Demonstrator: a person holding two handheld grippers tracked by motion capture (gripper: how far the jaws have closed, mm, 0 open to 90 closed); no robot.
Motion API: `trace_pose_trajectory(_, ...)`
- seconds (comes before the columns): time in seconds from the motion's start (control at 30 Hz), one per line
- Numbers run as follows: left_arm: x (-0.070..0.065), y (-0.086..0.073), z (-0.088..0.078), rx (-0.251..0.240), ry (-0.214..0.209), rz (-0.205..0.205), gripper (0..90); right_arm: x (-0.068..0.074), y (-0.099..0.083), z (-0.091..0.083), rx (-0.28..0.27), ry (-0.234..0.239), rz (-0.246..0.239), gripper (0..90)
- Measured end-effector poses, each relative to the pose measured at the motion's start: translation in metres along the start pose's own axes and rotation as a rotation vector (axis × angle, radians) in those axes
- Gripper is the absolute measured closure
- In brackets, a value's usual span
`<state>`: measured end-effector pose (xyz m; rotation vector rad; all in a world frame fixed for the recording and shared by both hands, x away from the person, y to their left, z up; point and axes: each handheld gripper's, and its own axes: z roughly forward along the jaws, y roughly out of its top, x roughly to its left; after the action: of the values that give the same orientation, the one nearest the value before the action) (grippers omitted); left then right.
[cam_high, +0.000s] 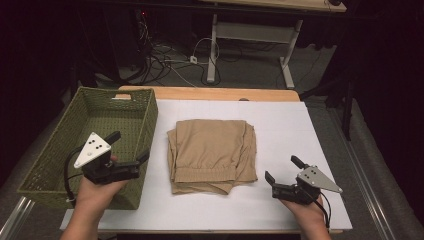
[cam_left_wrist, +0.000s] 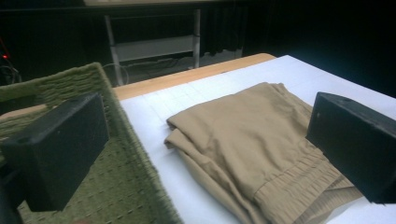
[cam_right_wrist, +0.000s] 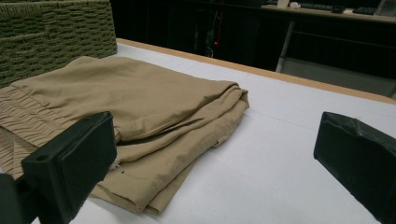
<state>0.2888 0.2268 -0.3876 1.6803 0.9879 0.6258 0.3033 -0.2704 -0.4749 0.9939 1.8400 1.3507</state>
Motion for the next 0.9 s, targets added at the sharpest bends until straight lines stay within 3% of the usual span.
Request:
trace_pose_trajectory(0.23, -0.009, 0.004, 0.000, 0.005, -0.024, -0.038, 0.0, -0.004, 0.002, -0.005, 0.001, -0.017, -0.009, 0.1)
trace_pose_trajectory(0.6, -0.011, -0.001, 0.002, 0.022, -0.027, -0.037, 0.0, -0.003, 0.005, -0.002, 0.002, -0.011, -0.014, 0.3)
trace_pose_trajectory(0.7, -0.013, 0.000, 0.002, 0.015, -0.022, -0.019, 0.0, 0.000, 0.005, 0.000, 0.007, -0.002, -0.002, 3.3)
trace_pose_trajectory(0.8, -0.019, 0.003, 0.003, 0.006, -0.035, -0.027, 0.0, 0.004, 0.005, 0.002, 0.022, 0.012, -0.014, 4.3)
trace_pose_trajectory(0.9, -0.028, 0.005, 0.005, 0.010, -0.044, -0.001, 0.0, 0.007, 0.005, 0.003, 0.040, 0.018, -0.026, 5.3)
